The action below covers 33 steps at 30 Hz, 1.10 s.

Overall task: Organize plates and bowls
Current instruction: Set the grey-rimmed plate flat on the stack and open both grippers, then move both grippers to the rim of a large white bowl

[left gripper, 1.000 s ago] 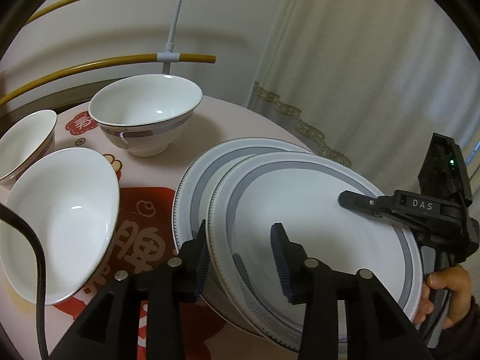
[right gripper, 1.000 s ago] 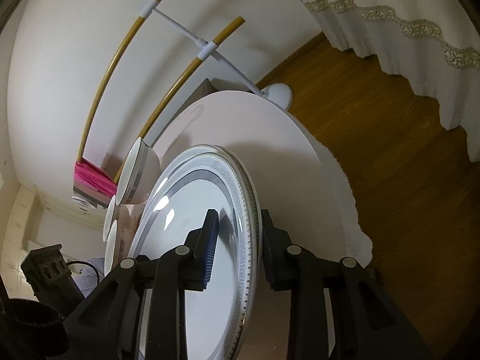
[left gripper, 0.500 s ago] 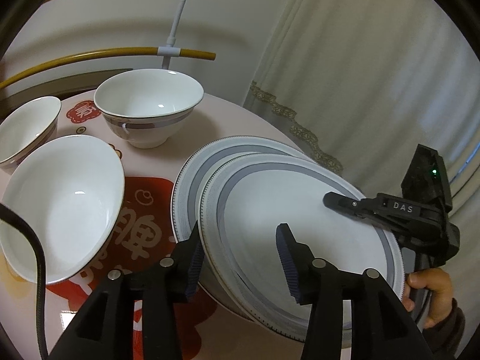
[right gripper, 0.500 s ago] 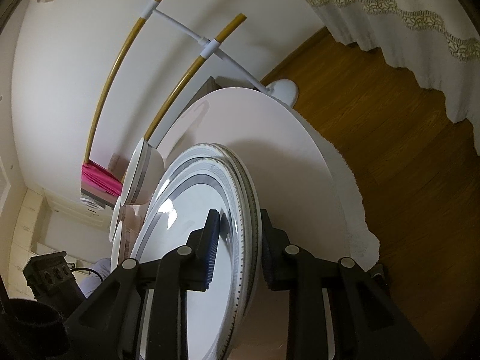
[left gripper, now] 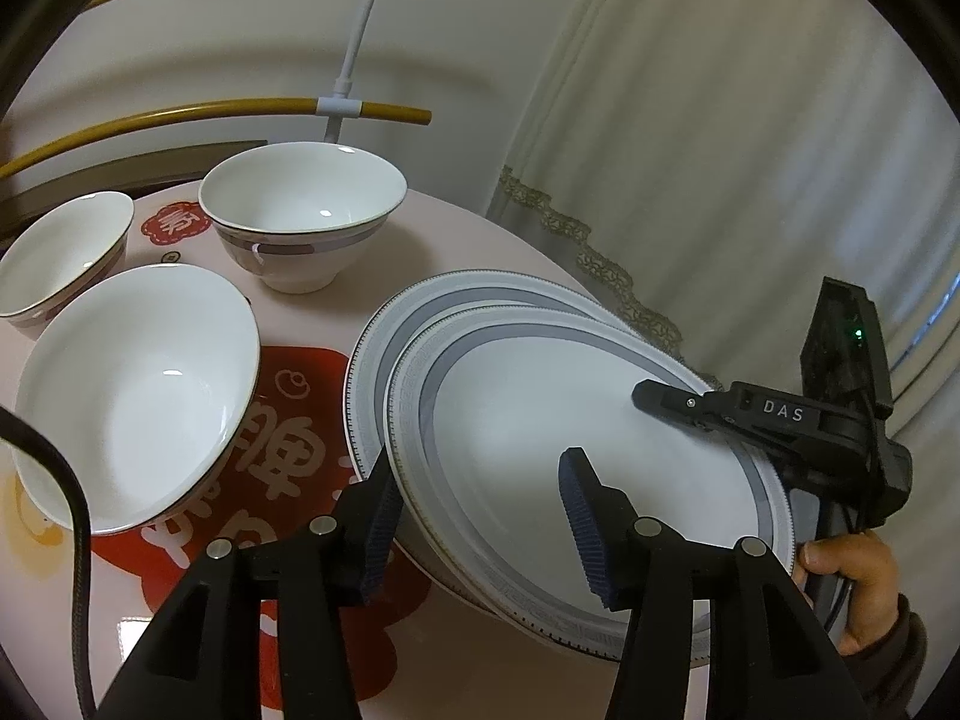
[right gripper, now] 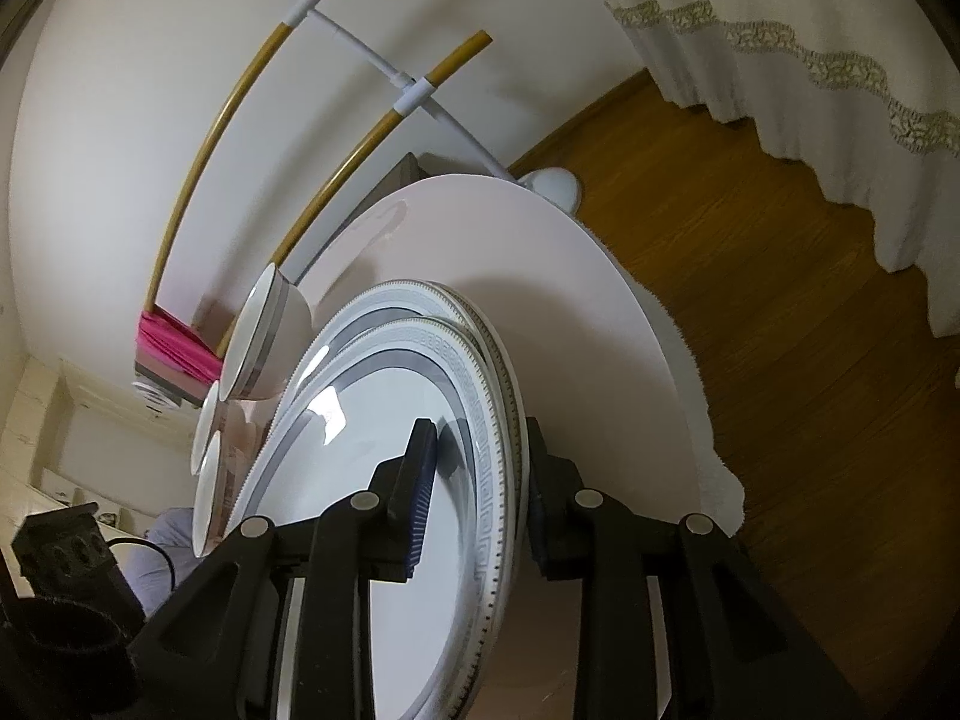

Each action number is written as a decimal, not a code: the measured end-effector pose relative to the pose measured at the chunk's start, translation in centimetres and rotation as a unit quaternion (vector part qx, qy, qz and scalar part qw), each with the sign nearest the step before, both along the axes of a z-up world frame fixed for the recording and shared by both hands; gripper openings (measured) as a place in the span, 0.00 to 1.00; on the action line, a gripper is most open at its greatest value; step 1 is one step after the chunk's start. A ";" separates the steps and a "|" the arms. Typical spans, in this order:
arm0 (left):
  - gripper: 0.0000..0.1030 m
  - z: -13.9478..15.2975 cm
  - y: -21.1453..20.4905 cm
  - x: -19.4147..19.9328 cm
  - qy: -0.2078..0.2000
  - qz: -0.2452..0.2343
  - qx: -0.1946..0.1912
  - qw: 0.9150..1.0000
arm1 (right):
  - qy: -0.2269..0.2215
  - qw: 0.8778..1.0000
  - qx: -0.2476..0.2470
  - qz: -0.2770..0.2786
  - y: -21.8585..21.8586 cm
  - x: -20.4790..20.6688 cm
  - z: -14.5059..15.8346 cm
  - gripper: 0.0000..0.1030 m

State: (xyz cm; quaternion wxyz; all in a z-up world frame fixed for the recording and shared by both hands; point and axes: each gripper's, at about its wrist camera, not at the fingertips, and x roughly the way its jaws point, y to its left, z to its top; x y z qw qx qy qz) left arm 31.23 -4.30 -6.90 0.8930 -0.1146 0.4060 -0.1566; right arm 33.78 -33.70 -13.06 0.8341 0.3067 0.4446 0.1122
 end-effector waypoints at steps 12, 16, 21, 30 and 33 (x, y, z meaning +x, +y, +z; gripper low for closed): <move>0.48 0.2 -0.2 -0.6 -0.003 0.003 0.009 1.000 | -0.002 0.999 -0.046 -0.010 0.7 -0.8 0.8 0.31; 0.48 0.2 -0.1 -0.8 -0.005 0.006 0.011 1.000 | -0.002 0.998 -0.064 -0.014 0.8 -1.3 1.3 0.31; 0.48 0.3 0.0 -1.0 -0.008 0.010 0.017 1.000 | -0.001 0.997 -0.082 -0.015 1.1 -2.0 1.7 0.31; 0.50 0.3 0.4 -1.1 -0.005 0.018 0.021 1.000 | 0.000 0.994 -0.107 -0.012 1.4 -2.9 2.1 0.30; 0.50 0.0 0.6 -1.0 0.008 0.021 0.019 1.000 | 0.001 0.995 -0.103 -0.015 1.2 -2.9 2.0 0.30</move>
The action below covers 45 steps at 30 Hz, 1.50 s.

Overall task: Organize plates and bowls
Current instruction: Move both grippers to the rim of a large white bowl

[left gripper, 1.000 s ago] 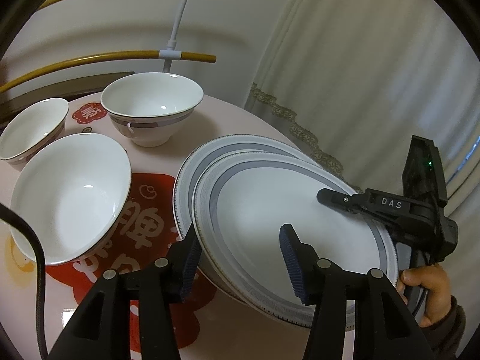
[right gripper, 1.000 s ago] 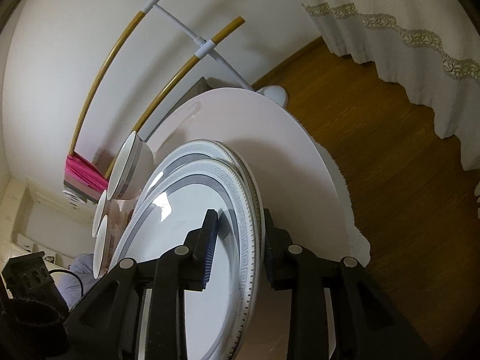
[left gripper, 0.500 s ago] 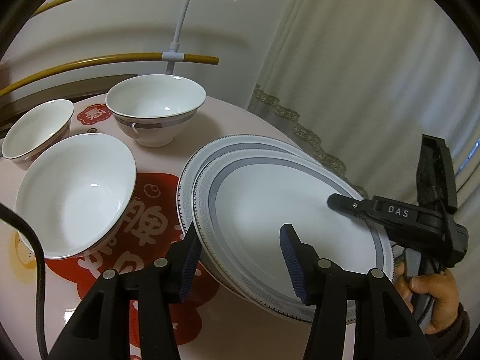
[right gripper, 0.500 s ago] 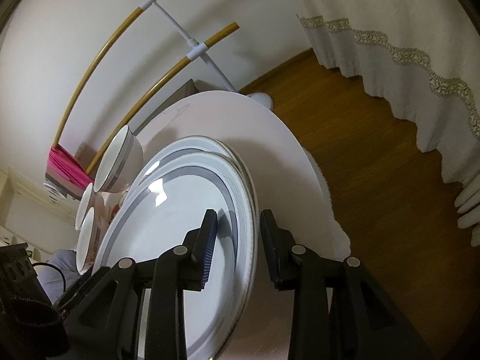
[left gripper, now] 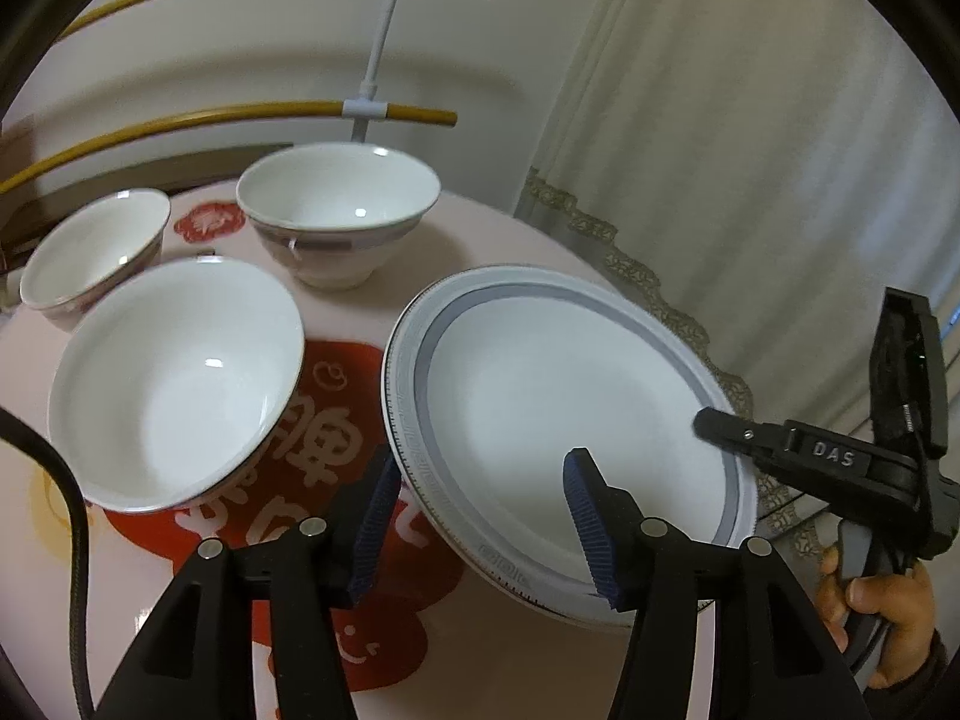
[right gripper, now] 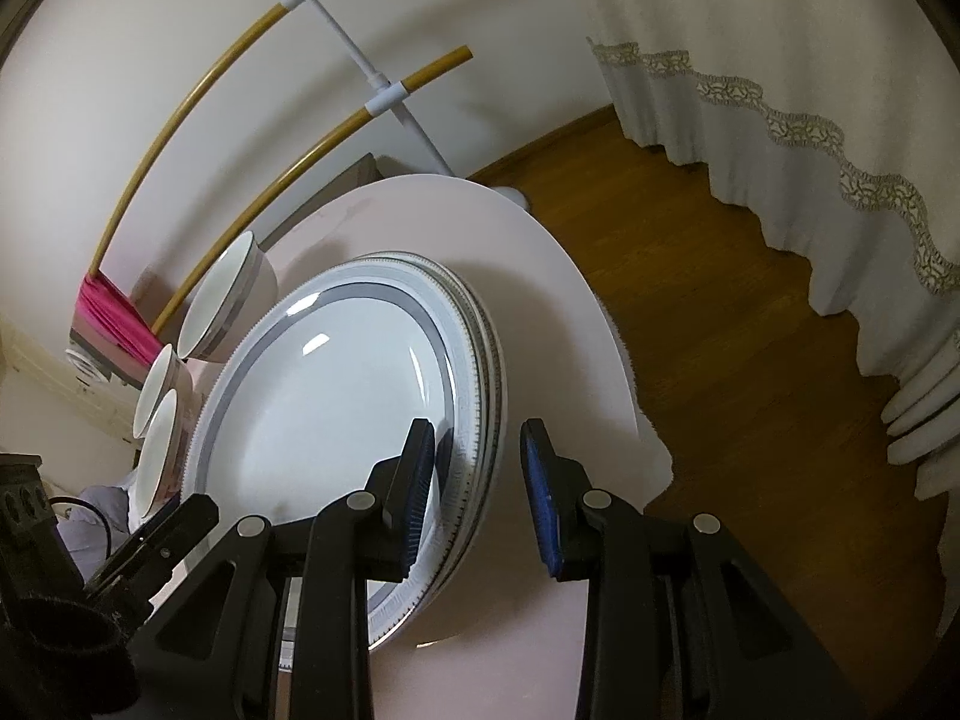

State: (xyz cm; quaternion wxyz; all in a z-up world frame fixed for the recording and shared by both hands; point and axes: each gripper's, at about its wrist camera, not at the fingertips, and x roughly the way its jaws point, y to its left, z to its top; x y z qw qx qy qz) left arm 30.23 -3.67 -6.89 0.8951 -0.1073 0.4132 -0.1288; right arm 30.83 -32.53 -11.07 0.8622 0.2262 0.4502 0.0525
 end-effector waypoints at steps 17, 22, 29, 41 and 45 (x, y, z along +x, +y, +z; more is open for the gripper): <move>0.51 2.3 1.0 -3.1 -0.037 0.000 0.004 0.999 | -0.034 0.998 -0.054 0.002 2.6 -2.8 3.2 0.31; 0.55 3.9 1.7 -5.4 -0.061 0.012 0.019 0.998 | -0.052 0.996 -0.066 0.011 4.1 -4.3 4.5 0.31; 0.61 5.2 3.9 -8.7 -0.087 0.033 0.034 0.995 | -0.075 0.993 -0.081 0.032 7.4 -6.4 6.3 0.38; 0.61 5.5 10.7 -11.9 -0.087 0.098 0.041 0.990 | -0.095 0.986 -0.107 0.085 13.7 -7.5 6.9 0.64; 0.62 5.3 12.8 -12.1 -0.079 0.115 0.046 0.989 | -0.091 0.986 -0.102 0.099 15.3 -7.2 6.4 0.64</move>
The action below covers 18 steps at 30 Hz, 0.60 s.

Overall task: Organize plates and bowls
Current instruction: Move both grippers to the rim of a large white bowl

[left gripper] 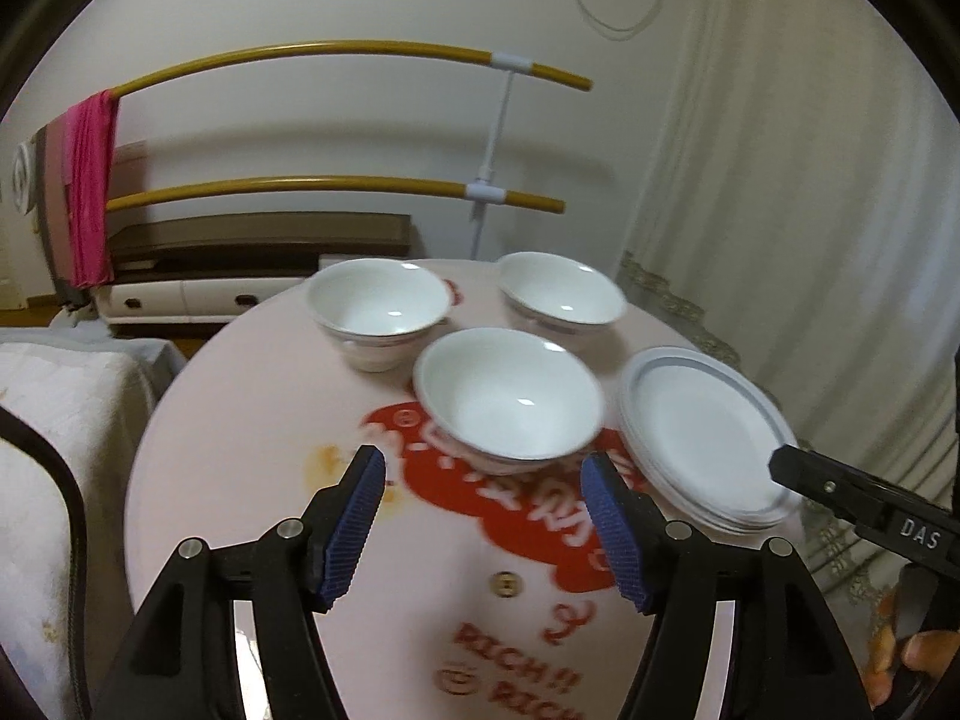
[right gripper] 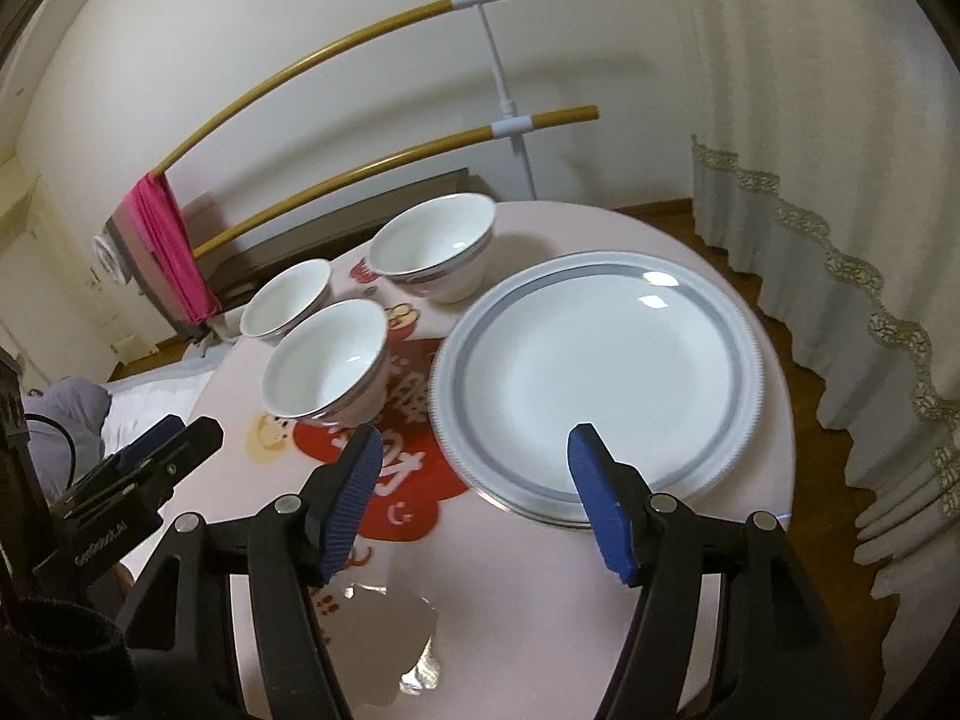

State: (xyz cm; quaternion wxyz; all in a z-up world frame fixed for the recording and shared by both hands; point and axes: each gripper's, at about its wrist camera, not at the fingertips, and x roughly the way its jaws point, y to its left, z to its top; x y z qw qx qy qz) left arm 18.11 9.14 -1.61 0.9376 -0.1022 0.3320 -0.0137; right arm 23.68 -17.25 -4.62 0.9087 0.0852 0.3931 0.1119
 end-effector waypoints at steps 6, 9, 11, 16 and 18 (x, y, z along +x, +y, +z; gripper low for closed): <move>0.62 -0.7 1.9 0.8 0.016 0.017 -0.002 1.000 | 0.015 1.000 0.004 0.017 1.9 1.1 -0.9 0.64; 0.62 -0.8 2.1 1.7 0.023 0.014 -0.006 1.000 | 0.019 0.999 0.008 0.027 3.0 1.8 -1.2 0.64; 0.62 -0.8 2.1 2.6 0.027 0.009 -0.008 1.000 | 0.021 0.999 0.008 0.036 3.7 2.5 -1.4 0.64; 0.62 -0.9 2.3 6.5 0.039 0.002 -0.008 0.999 | 0.023 0.998 -0.007 0.049 5.6 4.7 -1.7 0.64; 0.62 -0.9 2.5 7.2 0.042 0.000 -0.008 0.999 | 0.026 0.998 -0.012 0.052 6.1 5.9 -2.0 0.64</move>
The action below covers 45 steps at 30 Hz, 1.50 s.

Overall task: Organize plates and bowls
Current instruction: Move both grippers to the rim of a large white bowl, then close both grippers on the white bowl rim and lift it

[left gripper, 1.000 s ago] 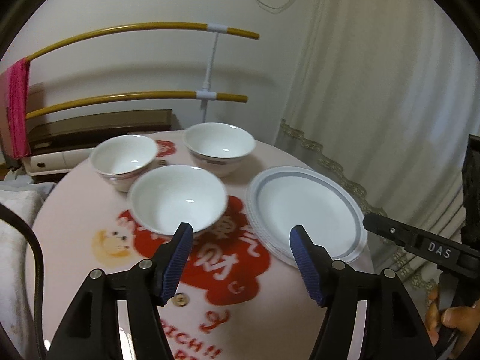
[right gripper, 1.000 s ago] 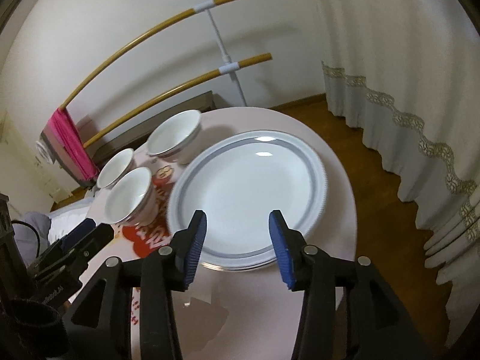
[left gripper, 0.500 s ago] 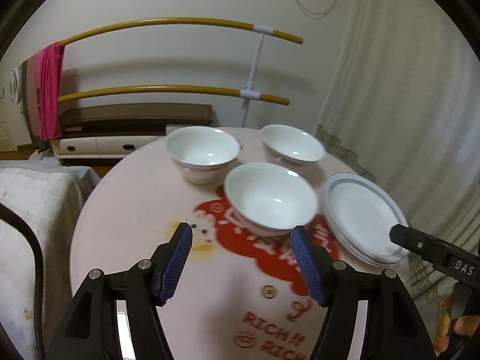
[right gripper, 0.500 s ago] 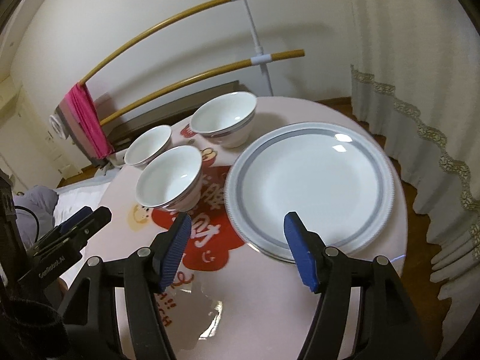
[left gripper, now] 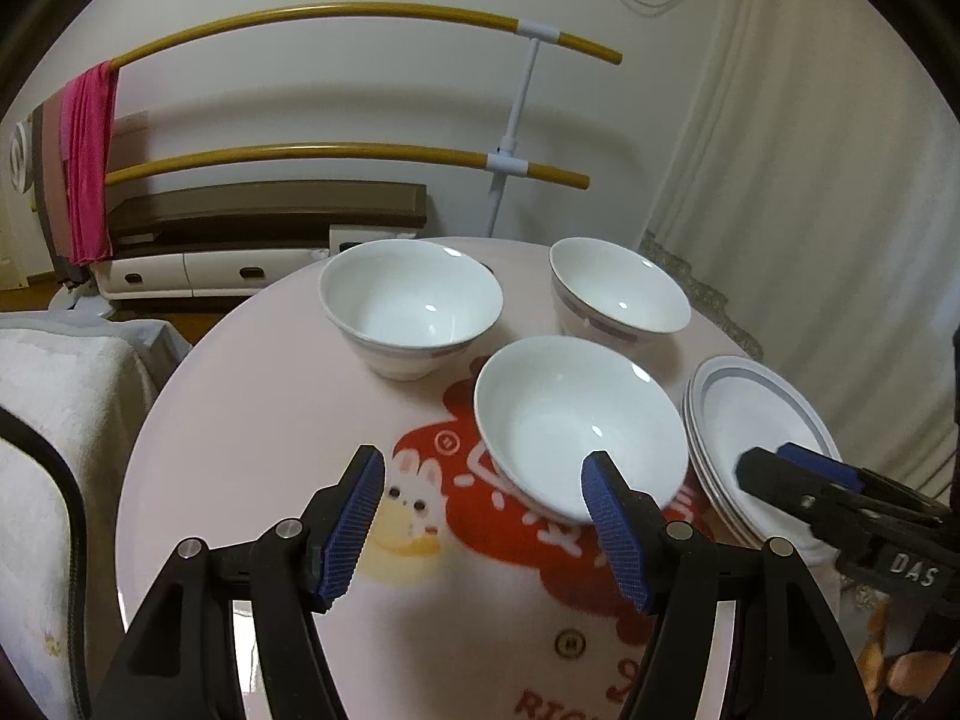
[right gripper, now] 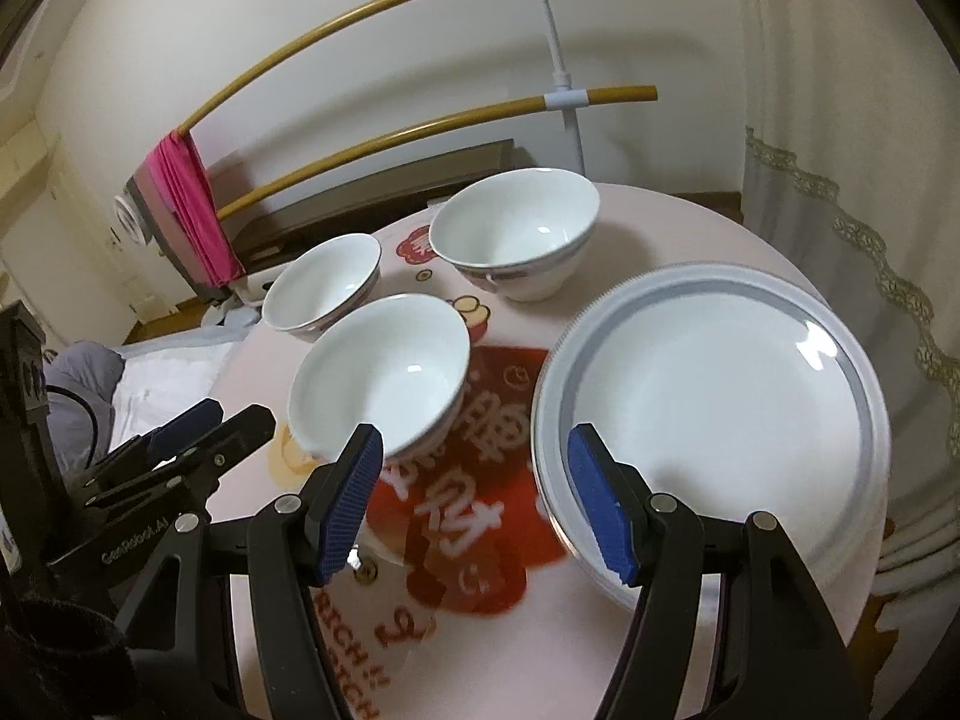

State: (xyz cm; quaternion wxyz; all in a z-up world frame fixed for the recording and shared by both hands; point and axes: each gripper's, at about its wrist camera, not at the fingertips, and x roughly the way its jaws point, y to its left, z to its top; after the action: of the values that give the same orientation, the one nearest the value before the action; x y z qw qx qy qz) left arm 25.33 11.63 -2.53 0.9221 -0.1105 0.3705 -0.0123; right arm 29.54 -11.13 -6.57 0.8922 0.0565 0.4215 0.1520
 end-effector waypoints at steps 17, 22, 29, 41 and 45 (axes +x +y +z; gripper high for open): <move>0.56 -1.8 0.5 6.0 0.047 -0.018 -0.001 0.999 | 0.036 0.996 -0.059 0.052 3.9 6.5 -2.9 0.53; 0.39 -2.4 1.2 6.9 0.061 -0.022 -0.017 0.998 | 0.056 0.995 -0.052 0.062 3.8 7.1 -3.8 0.42; 0.22 -2.7 1.5 7.4 0.068 -0.031 -0.029 0.997 | 0.084 0.993 -0.029 0.075 3.6 8.2 -4.9 0.20; 0.08 -1.5 0.7 6.5 0.056 -0.028 -0.014 0.998 | 0.094 0.992 -0.010 0.088 3.4 7.9 -4.5 0.13; 0.08 0.1 0.8 5.3 0.037 -0.021 -0.011 0.999 | 0.086 0.991 -0.007 0.098 3.6 6.7 -3.5 0.13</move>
State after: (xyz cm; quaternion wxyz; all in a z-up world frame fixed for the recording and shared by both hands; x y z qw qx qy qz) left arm 30.63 12.43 -2.42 0.9060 -0.1137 0.4064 -0.0318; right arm 36.28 -7.52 -10.03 0.8336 0.0217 0.5013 0.2309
